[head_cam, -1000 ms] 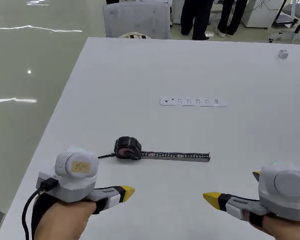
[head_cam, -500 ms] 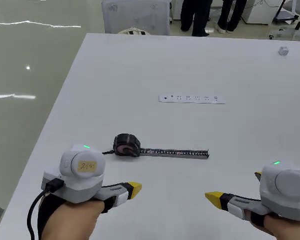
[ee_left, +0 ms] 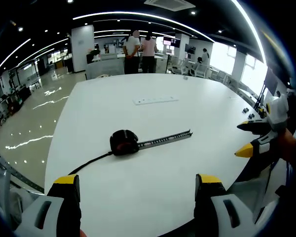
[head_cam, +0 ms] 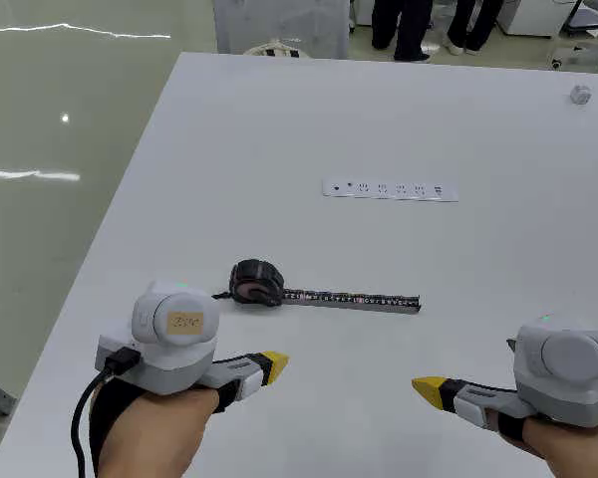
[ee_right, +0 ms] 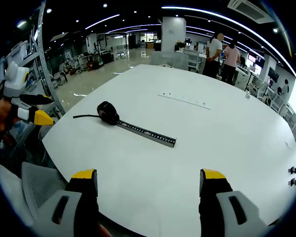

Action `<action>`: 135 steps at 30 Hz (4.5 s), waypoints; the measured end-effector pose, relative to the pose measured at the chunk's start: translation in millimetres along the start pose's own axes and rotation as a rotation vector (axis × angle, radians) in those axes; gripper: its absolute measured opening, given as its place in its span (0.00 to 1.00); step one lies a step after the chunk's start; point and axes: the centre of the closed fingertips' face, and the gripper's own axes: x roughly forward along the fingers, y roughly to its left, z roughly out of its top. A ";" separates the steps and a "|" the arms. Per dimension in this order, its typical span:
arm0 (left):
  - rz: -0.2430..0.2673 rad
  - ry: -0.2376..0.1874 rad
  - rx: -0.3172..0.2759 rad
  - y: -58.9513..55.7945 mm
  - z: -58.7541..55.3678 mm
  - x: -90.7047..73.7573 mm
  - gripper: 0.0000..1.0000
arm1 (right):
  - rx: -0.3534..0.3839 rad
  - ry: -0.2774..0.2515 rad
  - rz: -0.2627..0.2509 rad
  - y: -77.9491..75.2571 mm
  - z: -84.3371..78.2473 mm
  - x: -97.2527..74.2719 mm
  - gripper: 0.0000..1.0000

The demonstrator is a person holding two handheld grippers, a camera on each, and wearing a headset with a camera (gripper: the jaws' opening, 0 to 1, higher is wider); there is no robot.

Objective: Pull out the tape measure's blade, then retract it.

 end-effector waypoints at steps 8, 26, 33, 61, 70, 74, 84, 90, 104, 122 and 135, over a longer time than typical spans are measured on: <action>0.029 0.000 -0.023 0.8 5.3 13.8 0.90 | -0.026 0.015 0.019 -8.4 0.3 10.9 0.86; 0.081 0.010 -0.080 5.1 0.0 40.2 0.87 | -0.077 0.033 0.050 -25.0 -3.1 40.0 0.84; 0.085 0.020 -0.075 5.3 -1.5 48.7 0.86 | -0.105 0.044 0.064 -27.9 -5.7 51.8 0.83; 0.116 0.028 -0.099 12.7 5.1 98.7 0.81 | -0.238 0.096 0.123 -41.7 1.8 98.6 0.78; 0.138 0.024 -0.120 17.6 6.8 114.9 0.81 | -0.256 0.113 0.141 -47.2 1.4 114.9 0.76; 0.142 0.031 -0.125 19.8 6.8 123.0 0.80 | -0.268 0.120 0.149 -50.0 1.7 121.7 0.75; 0.148 0.041 -0.132 21.1 11.8 136.9 0.80 | -0.304 0.142 0.167 -60.4 1.9 140.1 0.74; 0.154 0.047 -0.140 23.7 11.5 146.0 0.79 | -0.335 0.159 0.179 -65.6 -0.9 150.1 0.74; 0.161 0.059 -0.156 24.2 10.2 159.2 0.77 | -0.429 0.184 0.226 -72.7 -7.4 166.3 0.71; 0.176 0.072 -0.175 33.7 12.2 183.1 0.75 | -0.543 0.194 0.304 -77.4 -6.4 187.5 0.62; 0.183 0.083 -0.186 40.3 11.3 193.3 0.73 | -0.650 0.224 0.383 -74.1 -7.6 196.7 0.51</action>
